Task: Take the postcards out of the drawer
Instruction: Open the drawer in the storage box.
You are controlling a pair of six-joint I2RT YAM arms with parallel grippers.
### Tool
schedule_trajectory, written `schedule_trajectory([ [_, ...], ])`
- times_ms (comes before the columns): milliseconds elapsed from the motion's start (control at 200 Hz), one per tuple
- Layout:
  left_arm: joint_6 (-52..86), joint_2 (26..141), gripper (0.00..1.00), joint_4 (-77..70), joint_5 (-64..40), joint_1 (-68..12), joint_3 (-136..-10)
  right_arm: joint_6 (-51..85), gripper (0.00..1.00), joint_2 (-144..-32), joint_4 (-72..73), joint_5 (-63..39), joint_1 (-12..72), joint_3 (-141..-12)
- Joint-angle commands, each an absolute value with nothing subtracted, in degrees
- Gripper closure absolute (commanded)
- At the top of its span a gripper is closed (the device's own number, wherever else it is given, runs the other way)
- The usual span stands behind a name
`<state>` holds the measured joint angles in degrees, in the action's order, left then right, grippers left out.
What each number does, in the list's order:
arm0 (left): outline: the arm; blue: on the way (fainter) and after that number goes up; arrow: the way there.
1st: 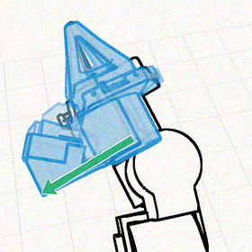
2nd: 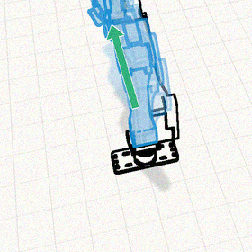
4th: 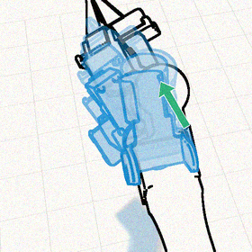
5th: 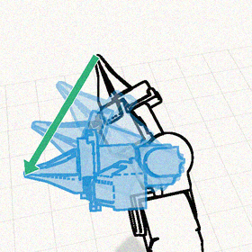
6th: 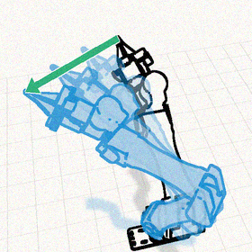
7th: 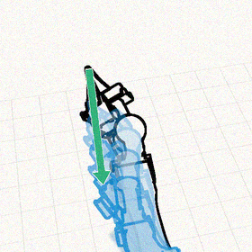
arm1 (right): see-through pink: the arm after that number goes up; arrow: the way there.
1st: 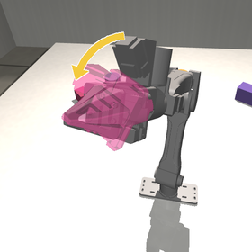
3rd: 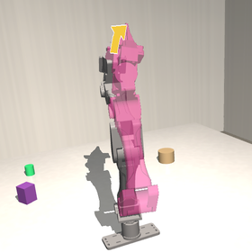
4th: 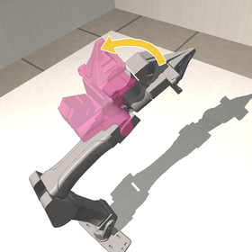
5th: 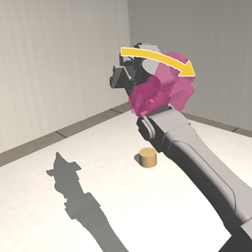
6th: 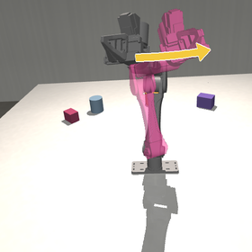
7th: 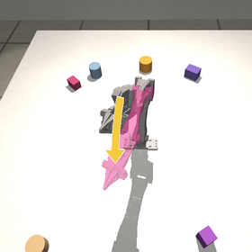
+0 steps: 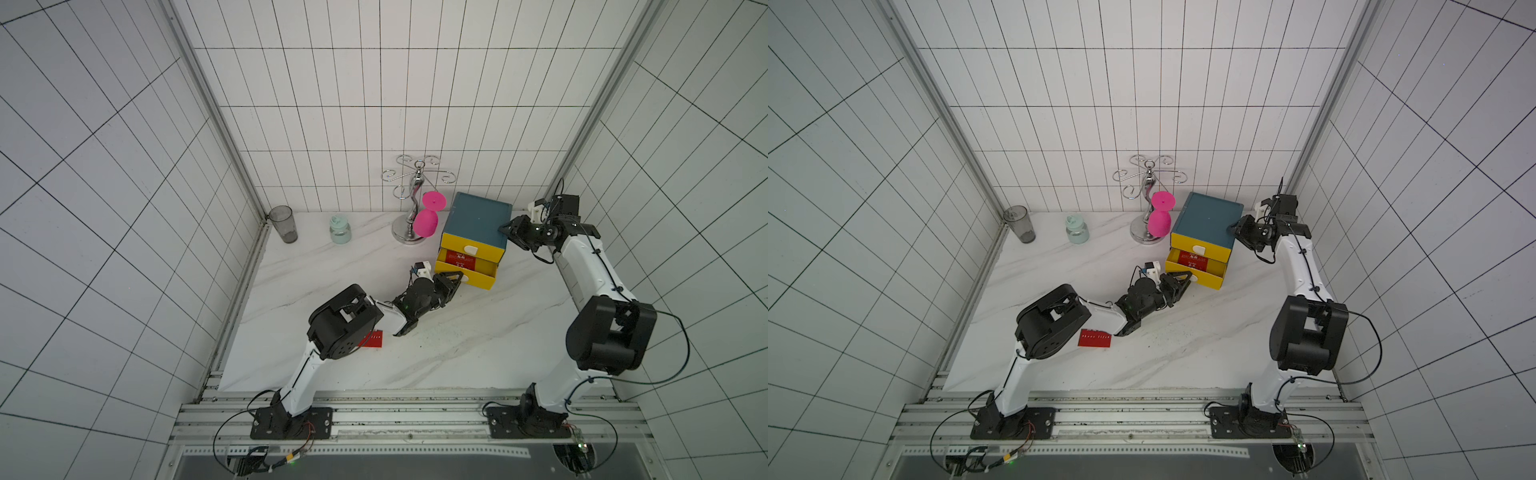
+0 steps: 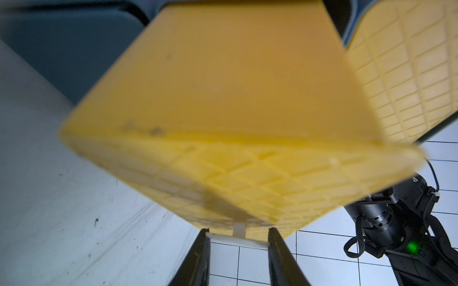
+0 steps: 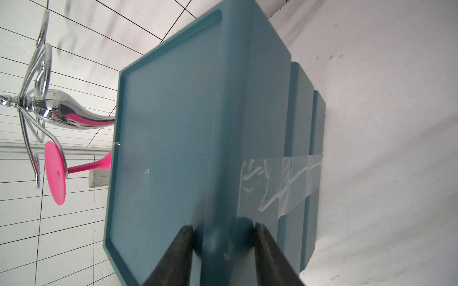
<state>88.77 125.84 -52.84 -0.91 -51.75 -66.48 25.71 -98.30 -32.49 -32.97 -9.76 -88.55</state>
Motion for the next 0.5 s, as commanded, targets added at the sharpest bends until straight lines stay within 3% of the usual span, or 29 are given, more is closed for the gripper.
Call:
schedule_trajectory([
  [0, 87.54, 125.64, 0.66, -53.18, -0.09, -51.81, -65.68, 25.42, 0.58, -100.82, -35.86, -31.64, -9.03, -86.02],
  [495, 87.8, 118.98, 0.66, -55.94, 1.56, -53.8, -56.61, 25.14, 0.59, -101.65, -35.77, -31.71, -9.01, -86.72],
])
